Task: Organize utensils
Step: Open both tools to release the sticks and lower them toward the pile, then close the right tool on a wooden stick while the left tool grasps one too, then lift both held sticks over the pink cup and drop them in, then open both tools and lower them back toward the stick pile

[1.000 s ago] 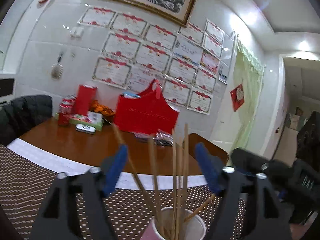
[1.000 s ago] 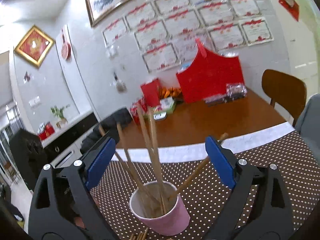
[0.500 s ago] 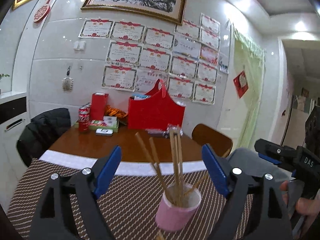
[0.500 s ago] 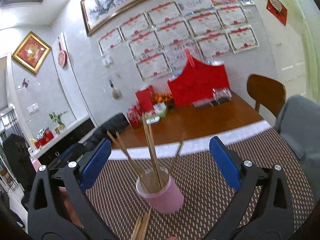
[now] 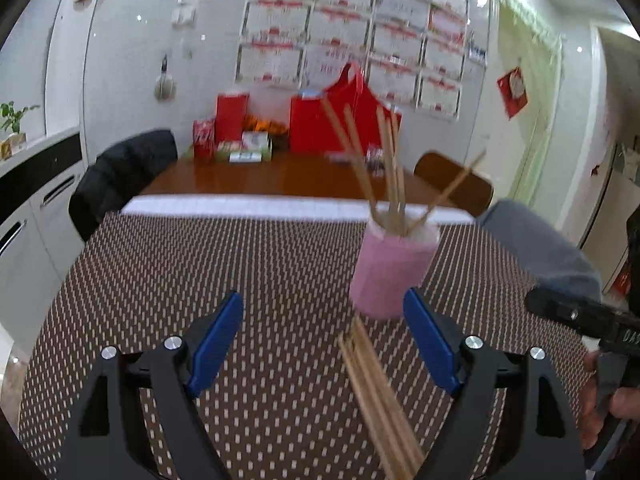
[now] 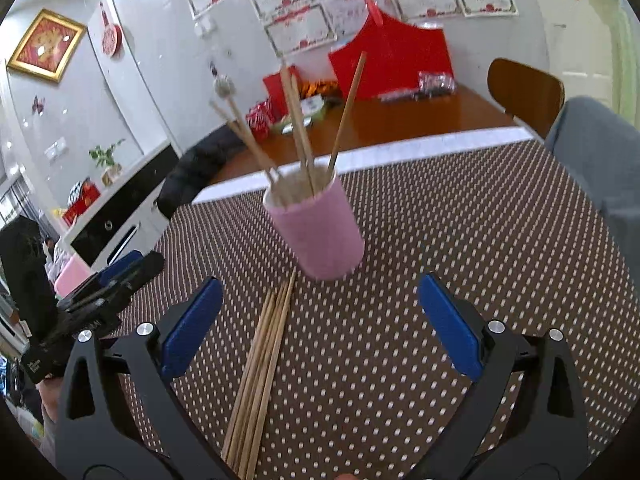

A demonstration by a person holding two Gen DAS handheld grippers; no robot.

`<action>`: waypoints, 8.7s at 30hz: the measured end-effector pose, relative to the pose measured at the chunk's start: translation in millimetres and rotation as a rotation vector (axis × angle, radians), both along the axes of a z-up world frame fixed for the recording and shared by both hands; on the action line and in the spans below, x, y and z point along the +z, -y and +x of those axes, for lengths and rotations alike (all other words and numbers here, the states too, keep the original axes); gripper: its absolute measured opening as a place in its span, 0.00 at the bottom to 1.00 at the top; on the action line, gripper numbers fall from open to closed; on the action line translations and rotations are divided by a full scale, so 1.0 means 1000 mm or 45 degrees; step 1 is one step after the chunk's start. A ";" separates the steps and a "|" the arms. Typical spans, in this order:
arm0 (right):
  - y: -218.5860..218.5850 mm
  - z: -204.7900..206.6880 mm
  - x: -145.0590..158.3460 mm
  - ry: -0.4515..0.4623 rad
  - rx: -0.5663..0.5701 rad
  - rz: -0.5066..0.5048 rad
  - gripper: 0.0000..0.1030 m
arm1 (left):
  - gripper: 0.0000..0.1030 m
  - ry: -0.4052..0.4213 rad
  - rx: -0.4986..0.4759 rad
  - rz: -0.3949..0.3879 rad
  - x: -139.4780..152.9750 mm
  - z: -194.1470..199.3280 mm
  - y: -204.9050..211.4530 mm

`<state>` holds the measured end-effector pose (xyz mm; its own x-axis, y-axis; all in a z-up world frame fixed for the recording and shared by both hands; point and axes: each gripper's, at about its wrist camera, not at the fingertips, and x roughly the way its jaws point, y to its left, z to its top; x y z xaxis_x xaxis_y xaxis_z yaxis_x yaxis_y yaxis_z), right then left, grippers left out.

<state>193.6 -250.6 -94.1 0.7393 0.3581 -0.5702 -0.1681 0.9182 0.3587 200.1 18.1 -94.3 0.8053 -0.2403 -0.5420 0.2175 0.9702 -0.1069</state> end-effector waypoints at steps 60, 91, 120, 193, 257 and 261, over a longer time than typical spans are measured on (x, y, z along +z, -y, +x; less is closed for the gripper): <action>-0.103 0.003 -0.096 -0.305 0.219 -0.556 0.94 | 0.80 -0.406 -0.028 0.293 -0.098 -0.039 -0.009; -0.044 0.013 -0.054 -0.112 0.285 -0.010 0.06 | 0.05 -0.169 -0.032 -0.032 -0.039 0.015 -0.004; -0.008 0.084 0.103 0.630 -0.032 0.209 0.06 | 0.05 0.548 -0.300 -0.559 0.117 0.089 0.038; 0.019 -0.002 0.075 0.331 -0.159 0.067 0.94 | 0.80 0.253 -0.013 -0.033 0.079 0.005 0.032; -0.090 0.000 -0.086 -0.304 0.265 -0.453 0.94 | 0.81 -0.401 0.011 0.267 -0.101 -0.014 -0.002; -0.095 0.003 -0.087 -0.309 0.286 -0.454 0.94 | 0.81 -0.403 0.035 0.261 -0.101 -0.013 -0.006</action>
<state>196.2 -155.9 -180.6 0.4964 0.2443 -0.8330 -0.3265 0.9417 0.0816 187.1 24.5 -195.2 0.5951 -0.0817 -0.7995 0.1783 0.9834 0.0323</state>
